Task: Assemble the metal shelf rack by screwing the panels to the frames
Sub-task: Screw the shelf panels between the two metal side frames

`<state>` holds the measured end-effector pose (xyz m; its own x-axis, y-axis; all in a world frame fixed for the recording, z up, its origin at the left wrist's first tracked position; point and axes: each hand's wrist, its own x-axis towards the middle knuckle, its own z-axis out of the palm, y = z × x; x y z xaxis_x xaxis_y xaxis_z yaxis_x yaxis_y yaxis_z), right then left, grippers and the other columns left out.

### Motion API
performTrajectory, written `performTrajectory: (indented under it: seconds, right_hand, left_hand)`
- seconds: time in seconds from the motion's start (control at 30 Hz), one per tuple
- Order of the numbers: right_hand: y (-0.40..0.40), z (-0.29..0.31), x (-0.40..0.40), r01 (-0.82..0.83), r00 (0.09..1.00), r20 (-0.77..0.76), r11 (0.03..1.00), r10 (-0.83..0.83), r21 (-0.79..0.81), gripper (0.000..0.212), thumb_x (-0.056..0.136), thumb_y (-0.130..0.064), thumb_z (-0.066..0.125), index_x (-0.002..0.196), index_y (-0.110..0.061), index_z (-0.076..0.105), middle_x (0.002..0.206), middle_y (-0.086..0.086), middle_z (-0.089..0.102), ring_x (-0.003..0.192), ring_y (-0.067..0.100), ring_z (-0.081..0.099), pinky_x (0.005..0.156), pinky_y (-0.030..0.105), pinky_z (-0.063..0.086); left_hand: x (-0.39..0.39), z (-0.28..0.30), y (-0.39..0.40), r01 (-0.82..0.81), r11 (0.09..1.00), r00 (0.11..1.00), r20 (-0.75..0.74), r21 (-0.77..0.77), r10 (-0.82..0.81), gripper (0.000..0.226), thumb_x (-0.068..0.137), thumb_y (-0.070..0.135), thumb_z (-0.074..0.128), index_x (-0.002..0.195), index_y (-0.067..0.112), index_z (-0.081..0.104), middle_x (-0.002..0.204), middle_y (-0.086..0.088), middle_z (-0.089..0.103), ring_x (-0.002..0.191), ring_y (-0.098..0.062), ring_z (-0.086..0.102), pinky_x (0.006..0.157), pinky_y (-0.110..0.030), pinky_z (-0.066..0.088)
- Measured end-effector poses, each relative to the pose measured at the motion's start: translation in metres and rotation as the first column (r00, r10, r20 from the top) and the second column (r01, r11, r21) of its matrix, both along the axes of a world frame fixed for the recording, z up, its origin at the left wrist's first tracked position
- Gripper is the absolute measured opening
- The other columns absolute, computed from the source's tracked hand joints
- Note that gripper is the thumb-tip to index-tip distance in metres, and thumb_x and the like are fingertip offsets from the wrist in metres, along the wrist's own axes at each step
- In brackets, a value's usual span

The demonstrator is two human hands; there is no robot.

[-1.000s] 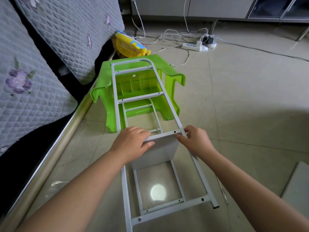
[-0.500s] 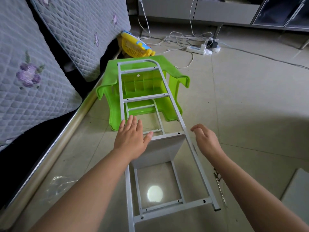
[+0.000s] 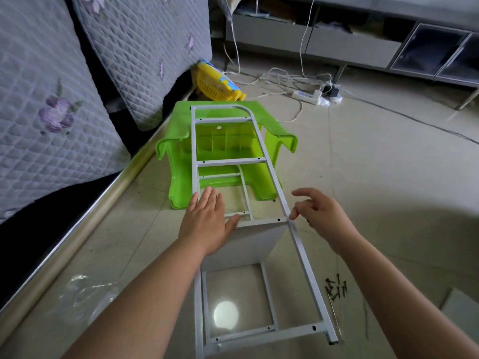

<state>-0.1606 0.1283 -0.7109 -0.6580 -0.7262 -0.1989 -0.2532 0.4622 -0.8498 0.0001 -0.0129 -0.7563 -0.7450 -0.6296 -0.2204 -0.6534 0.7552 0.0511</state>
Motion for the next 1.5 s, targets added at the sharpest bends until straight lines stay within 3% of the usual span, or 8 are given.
performTrajectory:
  seconds: [0.1, 0.33, 0.53, 0.7, 0.8, 0.97, 1.33, 1.5]
  right_hand:
    - [-0.006, 0.000, -0.001, -0.001, 0.999, 0.039, 1.000, 0.000, 0.024, 0.022, 0.091, -0.004, 0.048, 0.102, -0.021, 0.055, 0.062, -0.006, 0.064, 0.034, 0.000, 0.036, 0.038, 0.008, 0.031]
    - [-0.016, -0.003, -0.003, 0.060, 0.997, 0.053, 0.998, -0.061, 0.029, 0.023, 0.086, 0.007, 0.048, 0.070, -0.009, 0.050, 0.061, 0.004, 0.060, 0.034, 0.007, 0.046, 0.045, 0.023, 0.043]
    - [-0.014, -0.009, -0.001, 0.061, 0.991, 0.118, 0.997, -0.067, 0.051, 0.024, 0.083, 0.003, 0.062, 0.066, -0.006, 0.049, 0.060, 0.007, 0.059, 0.046, 0.010, 0.062, 0.070, 0.035, 0.054]
    - [-0.015, -0.004, 0.002, -0.014, 0.992, -0.120, 0.991, 0.030, 0.134, 0.022, 0.080, 0.003, 0.061, 0.065, -0.012, 0.059, 0.064, 0.000, 0.061, 0.060, 0.011, 0.055, 0.050, 0.006, 0.042]
    - [-0.018, 0.002, 0.003, -0.100, 0.947, -0.275, 0.966, 0.165, 0.237, 0.015, 0.083, 0.000, 0.058, 0.082, -0.012, 0.066, 0.083, 0.004, 0.063, 0.078, 0.016, 0.058, 0.056, 0.011, 0.039]
    - [-0.021, 0.010, 0.005, -0.232, 0.758, -0.494, 0.884, 0.425, 0.406, 0.024, 0.087, -0.002, 0.051, 0.102, -0.005, 0.069, 0.105, 0.005, 0.066, 0.099, 0.016, 0.059, 0.071, 0.011, 0.033]
    - [-0.021, 0.005, 0.004, -0.281, 0.650, -0.552, 0.840, 0.522, 0.464, 0.028, 0.089, 0.000, 0.046, 0.103, -0.004, 0.069, 0.105, 0.008, 0.066, 0.099, 0.019, 0.059, 0.077, 0.013, 0.035]
    - [-0.025, 0.002, 0.004, -0.281, 0.587, -0.555, 0.791, 0.589, 0.543, 0.029, 0.089, -0.001, 0.042, 0.104, -0.008, 0.066, 0.108, 0.007, 0.061, 0.098, 0.025, 0.058, 0.080, 0.027, 0.047]
  left_hand:
    - [-0.001, 0.000, -0.001, 0.009, 1.000, 1.000, -0.009, 0.005, -0.009, 0.068, 0.098, 0.050, 0.014, 0.149, 0.007, 0.006, 0.158, -0.009, 0.002, 0.145, -0.019, -0.007, 0.115, -0.036, -0.008]
    - [0.000, 0.000, -0.002, 0.017, 1.000, 0.999, -0.031, 0.004, -0.017, 0.067, 0.097, 0.051, 0.014, 0.149, 0.008, 0.009, 0.158, -0.007, 0.004, 0.145, -0.018, -0.005, 0.116, -0.036, -0.007]
    - [-0.001, 0.000, -0.002, 0.006, 1.000, 0.999, -0.041, 0.007, -0.005, 0.069, 0.098, 0.051, 0.014, 0.149, 0.007, 0.005, 0.158, -0.008, 0.000, 0.145, -0.019, -0.008, 0.115, -0.035, -0.009]
    - [0.000, -0.001, -0.003, 0.004, 1.000, 0.999, -0.049, 0.006, -0.004, 0.069, 0.098, 0.051, 0.014, 0.149, 0.007, 0.002, 0.158, -0.010, -0.002, 0.145, -0.020, -0.008, 0.116, -0.035, -0.008]
    - [0.000, 0.000, -0.003, 0.006, 1.000, 0.999, -0.046, 0.010, -0.005, 0.069, 0.098, 0.051, 0.015, 0.149, 0.006, 0.002, 0.157, -0.010, -0.002, 0.145, -0.021, -0.008, 0.116, -0.035, -0.009]
    - [-0.001, 0.000, -0.004, 0.005, 1.000, 0.999, -0.045, 0.010, -0.005, 0.071, 0.097, 0.052, 0.015, 0.149, 0.005, 0.002, 0.157, -0.011, -0.002, 0.145, -0.021, -0.010, 0.115, -0.035, -0.009]
    - [-0.001, 0.002, -0.004, -0.163, 0.982, 0.978, -0.111, 0.100, 0.174, 0.094, 0.089, 0.065, 0.028, 0.147, -0.001, -0.005, 0.154, -0.022, -0.011, 0.143, -0.029, -0.016, 0.116, -0.035, -0.006]
    - [-0.003, 0.000, -0.006, -0.166, 0.983, 0.981, -0.090, 0.083, 0.173, 0.094, 0.089, 0.066, 0.024, 0.146, -0.004, -0.005, 0.154, -0.023, -0.011, 0.143, -0.031, -0.016, 0.116, -0.035, -0.007]
